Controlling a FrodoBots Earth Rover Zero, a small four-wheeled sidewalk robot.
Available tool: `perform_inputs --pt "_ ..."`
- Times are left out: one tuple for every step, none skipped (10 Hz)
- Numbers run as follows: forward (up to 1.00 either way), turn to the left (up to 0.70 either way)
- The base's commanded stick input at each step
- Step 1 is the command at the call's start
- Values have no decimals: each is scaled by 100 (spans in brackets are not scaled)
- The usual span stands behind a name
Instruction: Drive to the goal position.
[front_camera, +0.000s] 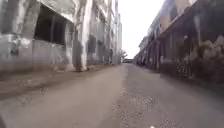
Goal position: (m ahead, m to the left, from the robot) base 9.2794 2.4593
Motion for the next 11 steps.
perform_inputs --pt "50 0" --pt "50 -50" --pt "50 -50" --pt "50 -27" --pt "50 0" --pt "50 0" --pt "50 0" --pt "50 0" --pt "50 0" --pt "50 0" --pt "50 0"
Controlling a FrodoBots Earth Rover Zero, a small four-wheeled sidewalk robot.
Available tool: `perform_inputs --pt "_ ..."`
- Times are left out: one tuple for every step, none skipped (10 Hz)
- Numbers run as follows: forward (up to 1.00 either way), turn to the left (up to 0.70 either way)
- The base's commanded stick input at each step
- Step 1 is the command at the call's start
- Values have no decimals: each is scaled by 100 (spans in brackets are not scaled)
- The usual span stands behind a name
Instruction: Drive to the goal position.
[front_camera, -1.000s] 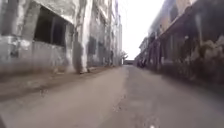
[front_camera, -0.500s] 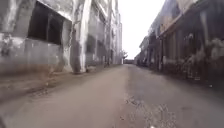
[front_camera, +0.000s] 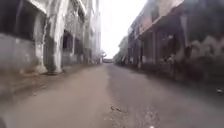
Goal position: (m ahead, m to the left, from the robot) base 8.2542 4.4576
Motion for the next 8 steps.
perform_inputs --pt "50 0" --pt "50 0" --pt "50 0" --pt "50 0" --pt "50 0" --pt "50 0" --pt "50 0" --pt "50 0"
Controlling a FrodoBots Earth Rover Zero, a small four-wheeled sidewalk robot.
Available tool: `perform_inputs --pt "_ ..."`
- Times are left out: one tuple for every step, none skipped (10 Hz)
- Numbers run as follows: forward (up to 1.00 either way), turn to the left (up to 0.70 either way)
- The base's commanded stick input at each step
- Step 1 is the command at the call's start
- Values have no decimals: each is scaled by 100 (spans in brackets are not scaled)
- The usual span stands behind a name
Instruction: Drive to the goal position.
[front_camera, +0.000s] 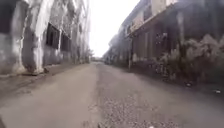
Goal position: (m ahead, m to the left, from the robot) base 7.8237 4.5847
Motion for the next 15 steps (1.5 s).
perform_inputs --pt "50 0" --pt "50 0" --pt "50 0" --pt "50 0" --pt "50 50" --pt "50 50" --pt "50 50" --pt "50 0" --pt "50 0" --pt "50 0" --pt "50 0" --pt "50 0" --pt "50 0" --pt "50 0" --pt "50 0"
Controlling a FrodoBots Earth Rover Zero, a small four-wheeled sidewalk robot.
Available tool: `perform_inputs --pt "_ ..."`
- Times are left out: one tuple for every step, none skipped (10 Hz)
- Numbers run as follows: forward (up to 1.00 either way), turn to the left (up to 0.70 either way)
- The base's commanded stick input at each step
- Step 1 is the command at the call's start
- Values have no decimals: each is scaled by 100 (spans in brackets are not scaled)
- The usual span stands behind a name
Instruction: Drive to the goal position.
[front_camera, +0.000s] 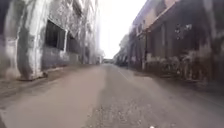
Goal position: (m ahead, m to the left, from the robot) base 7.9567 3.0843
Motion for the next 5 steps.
perform_inputs --pt "50 0" --pt "50 0" --pt "50 0" --pt "50 0" --pt "50 0"
